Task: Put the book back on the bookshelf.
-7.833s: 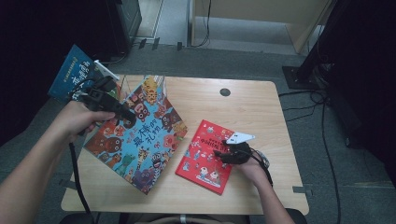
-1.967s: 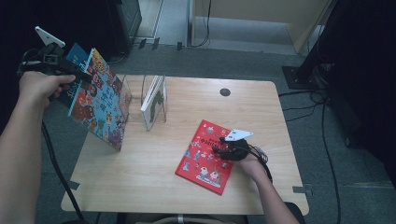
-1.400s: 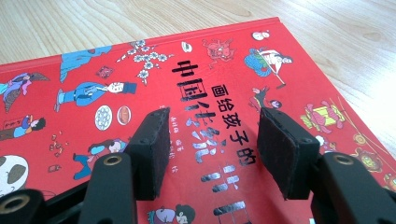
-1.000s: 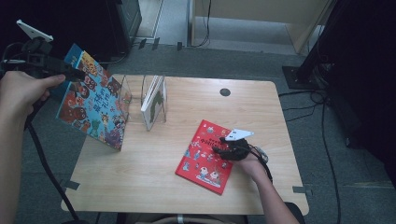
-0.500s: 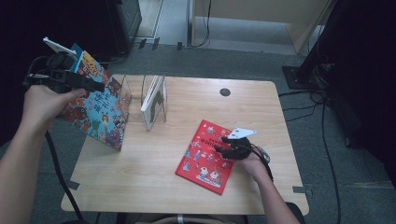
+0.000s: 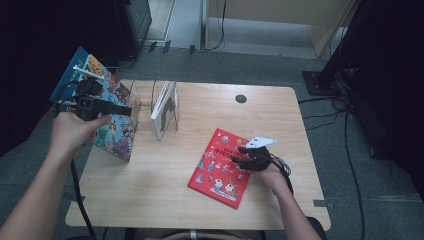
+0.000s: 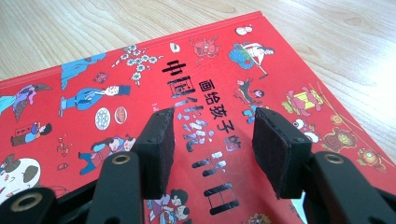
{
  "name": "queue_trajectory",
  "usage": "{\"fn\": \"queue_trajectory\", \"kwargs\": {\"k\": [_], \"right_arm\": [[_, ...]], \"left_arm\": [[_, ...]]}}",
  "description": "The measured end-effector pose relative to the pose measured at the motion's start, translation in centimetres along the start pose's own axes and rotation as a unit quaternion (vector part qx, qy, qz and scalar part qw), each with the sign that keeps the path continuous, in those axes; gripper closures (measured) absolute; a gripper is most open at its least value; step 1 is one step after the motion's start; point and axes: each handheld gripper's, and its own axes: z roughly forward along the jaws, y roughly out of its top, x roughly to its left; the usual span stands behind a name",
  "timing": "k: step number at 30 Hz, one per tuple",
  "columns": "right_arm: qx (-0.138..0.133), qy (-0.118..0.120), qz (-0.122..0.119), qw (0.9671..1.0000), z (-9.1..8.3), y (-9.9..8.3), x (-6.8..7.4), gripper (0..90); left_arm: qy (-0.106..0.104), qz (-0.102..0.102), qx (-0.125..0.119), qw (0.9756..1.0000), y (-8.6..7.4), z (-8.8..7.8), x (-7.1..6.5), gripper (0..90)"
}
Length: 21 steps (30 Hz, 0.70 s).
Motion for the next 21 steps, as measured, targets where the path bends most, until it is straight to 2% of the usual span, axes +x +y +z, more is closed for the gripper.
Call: {"fn": "queue_trajectory", "kwargs": {"k": [6,9,10,14,21], "right_arm": [[0.002,-0.001,0.002,1.0,-0.1,0.0,0.1,49.4],[0.006,-0.001,0.004,1.0,-0.1,-0.1,0.1,49.7],[0.007,-0.001,0.004,1.0,-0.1,-0.1,0.1,49.7],[0.014,-0.001,0.006,0.9999,-0.3,-0.2,0.1,50.9],[0.01,-0.007,0.009,0.9999,-0.9,-0.8,0.2,52.7]], "left_arm": [[-0.01,0.018,0.007,0.9998,-1.5,2.7,-0.6,50.5],[-0.003,0.038,0.004,0.9993,-2.0,3.7,-1.2,50.7],[-0.007,0.046,0.006,0.9989,-2.1,4.0,-1.3,51.5],[-0.023,0.055,0.008,0.9982,-2.6,5.2,-1.7,52.3],[-0.035,0.068,0.007,0.9971,-3.4,7.5,-2.4,50.7]]}}
